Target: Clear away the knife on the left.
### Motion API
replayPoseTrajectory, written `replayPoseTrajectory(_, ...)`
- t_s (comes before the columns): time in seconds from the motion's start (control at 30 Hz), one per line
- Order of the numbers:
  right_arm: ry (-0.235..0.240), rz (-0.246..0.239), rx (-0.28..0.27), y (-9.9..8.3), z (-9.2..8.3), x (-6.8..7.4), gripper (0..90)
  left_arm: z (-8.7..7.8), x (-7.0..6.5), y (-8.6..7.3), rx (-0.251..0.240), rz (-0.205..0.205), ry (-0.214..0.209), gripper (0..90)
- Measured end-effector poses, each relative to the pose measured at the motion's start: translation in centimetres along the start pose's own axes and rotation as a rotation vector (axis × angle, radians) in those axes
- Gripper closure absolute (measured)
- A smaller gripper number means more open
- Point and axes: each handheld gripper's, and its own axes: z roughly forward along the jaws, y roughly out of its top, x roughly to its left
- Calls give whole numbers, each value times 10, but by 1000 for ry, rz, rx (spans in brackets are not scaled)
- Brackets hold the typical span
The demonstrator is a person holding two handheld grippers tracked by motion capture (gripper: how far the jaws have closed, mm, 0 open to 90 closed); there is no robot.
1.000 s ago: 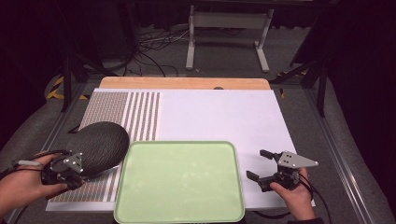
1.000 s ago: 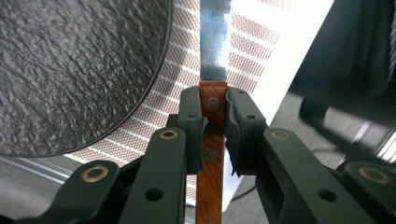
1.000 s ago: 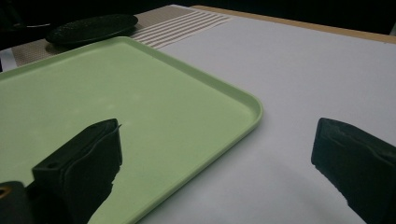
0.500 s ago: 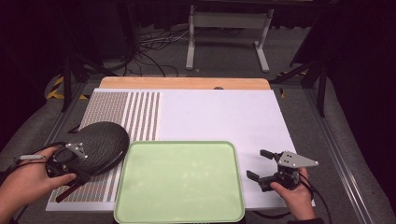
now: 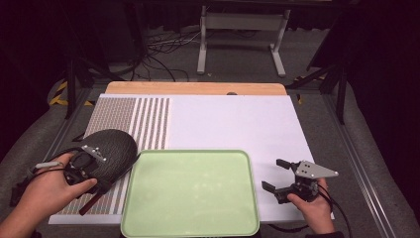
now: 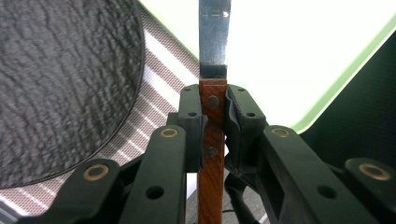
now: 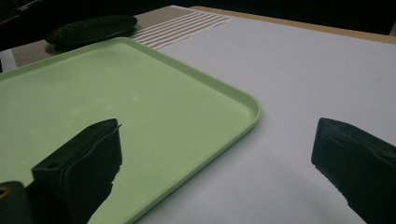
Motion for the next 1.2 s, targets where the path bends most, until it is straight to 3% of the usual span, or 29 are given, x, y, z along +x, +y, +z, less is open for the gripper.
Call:
replayPoseTrajectory(0.43, -3, 9, 2, -1, -1, -2, 26, 13, -14, 19, -32, -32, -43, 775)
replayPoseTrajectory(0.87, -11, 22, 3, -3, -2, -5, 27, 37, -33, 40, -53, 15, -141, 774)
replayPoseTrajectory(1.2, -11, 22, 4, -4, -3, -5, 28, 53, -38, 41, -61, -2, -180, 774)
